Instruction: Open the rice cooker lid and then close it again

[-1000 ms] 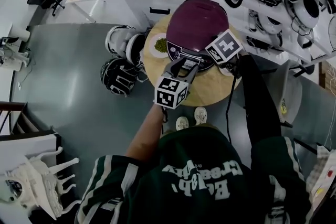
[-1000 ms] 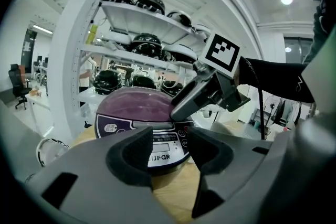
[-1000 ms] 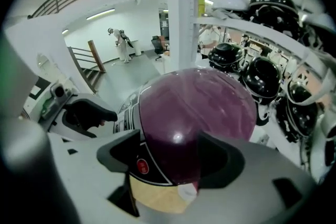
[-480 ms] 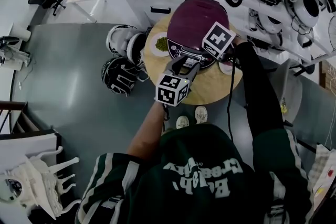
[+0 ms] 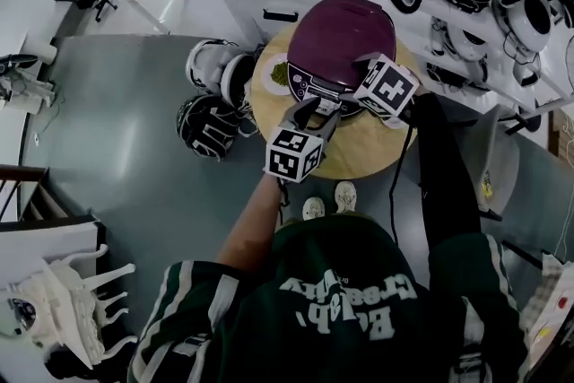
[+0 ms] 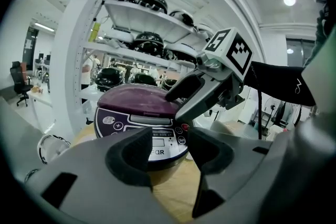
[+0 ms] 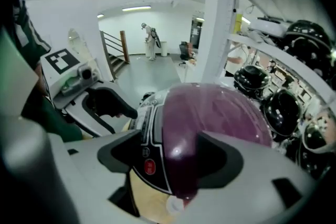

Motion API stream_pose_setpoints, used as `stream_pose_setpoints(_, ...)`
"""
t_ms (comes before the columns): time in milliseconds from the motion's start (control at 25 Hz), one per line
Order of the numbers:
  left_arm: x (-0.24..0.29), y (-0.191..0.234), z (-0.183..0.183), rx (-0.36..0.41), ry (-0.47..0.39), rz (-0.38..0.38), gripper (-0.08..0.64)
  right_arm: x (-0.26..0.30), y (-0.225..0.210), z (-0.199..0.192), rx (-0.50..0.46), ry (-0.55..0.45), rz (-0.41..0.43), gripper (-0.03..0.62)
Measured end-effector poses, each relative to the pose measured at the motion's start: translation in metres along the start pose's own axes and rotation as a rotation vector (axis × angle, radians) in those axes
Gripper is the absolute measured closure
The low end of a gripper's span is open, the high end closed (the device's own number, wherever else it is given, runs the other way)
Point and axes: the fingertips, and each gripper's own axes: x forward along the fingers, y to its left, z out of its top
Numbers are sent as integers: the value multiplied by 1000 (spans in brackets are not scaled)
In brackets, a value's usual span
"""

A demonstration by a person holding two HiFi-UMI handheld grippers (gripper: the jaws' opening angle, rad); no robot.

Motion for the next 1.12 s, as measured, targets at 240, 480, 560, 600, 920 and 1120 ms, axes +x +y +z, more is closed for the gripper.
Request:
stream_pose_setpoints(240,-4,6,-1,-5,3,11,350,8,2,7,133,-67,35,258)
stream_pose_setpoints(480,-6,15,-5,-13,14,21,348,15,7,9,117,29,13,224)
stream_pose_setpoints(560,-6,15,-7,-15,13,19,348,18,10,8,86,76,-21,212)
stream_pose_setpoints(600,-7,14,-7,-15,11,18,348,20,11,8,65,103,-37,210)
stream_pose_setpoints(920,-20,17,-4,-14,-12,30,347,20,14,7,31,78,-66,202)
stream_pose_setpoints(1120,-33,20,19,38,-51,45,335,5,17,16,18,-109,-148,192)
